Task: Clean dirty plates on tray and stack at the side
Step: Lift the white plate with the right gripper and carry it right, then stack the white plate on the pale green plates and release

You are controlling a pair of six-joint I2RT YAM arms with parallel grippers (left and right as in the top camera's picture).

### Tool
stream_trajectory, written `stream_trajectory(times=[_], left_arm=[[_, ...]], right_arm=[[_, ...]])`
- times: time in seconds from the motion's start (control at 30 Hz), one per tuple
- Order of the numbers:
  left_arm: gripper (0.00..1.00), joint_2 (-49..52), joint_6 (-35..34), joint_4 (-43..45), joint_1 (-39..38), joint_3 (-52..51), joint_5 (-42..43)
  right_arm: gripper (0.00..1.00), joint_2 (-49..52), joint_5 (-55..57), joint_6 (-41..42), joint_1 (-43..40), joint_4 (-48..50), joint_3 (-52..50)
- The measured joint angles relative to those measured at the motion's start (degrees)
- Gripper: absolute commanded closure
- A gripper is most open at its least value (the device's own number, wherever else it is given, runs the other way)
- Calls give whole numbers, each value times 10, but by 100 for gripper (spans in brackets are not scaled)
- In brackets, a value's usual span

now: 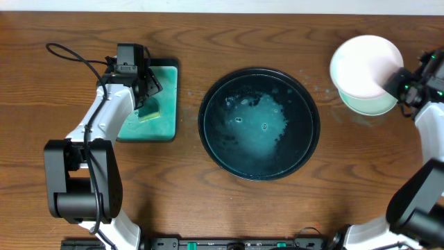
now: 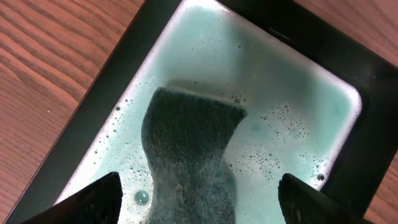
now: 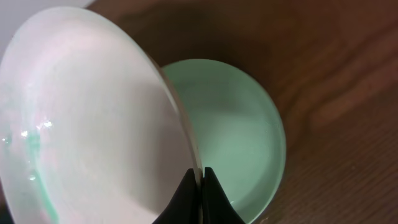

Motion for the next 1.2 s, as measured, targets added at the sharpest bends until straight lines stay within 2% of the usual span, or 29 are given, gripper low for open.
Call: stream_trajectory(times=[0.17,0.23,0.3,0.33,0.37,0.47,0.6,0.77,0.93,1.0,1.03,1.2], left_arm=[[20,0,0,0,0,0,0],[20,0,0,0,0,0,0],[20,0,0,0,0,0,0],[20,0,0,0,0,0,0],[19,0,0,0,0,0,0],[19,0,0,0,0,0,0],[20,0,0,0,0,0,0],[19,0,0,0,0,0,0],[19,0,0,0,0,0,0],[20,0,0,0,0,0,0],[20,0,0,0,0,0,0],[19,0,0,0,0,0,0]], right_arm=[[99,55,-12,35,-40,29,0],[94,70,-13,43,-50,40,0],[93,79,-15,48,-54,42,0],[85,81,-14,49,-54,40,0],[70,82,-14,54,-54,38,0],[37,82,-18,57,-54,33,0],[18,70,-21,60,-54,-10,0],[14,-13,-21,46,-51,-111,0],[12,-172,4,24,-20,-244,-2],[9,-234,14,19,11,-253,-19],[1,-271,18,14,36,-246,-36],[1,-388,17,1,142,-239,-117]])
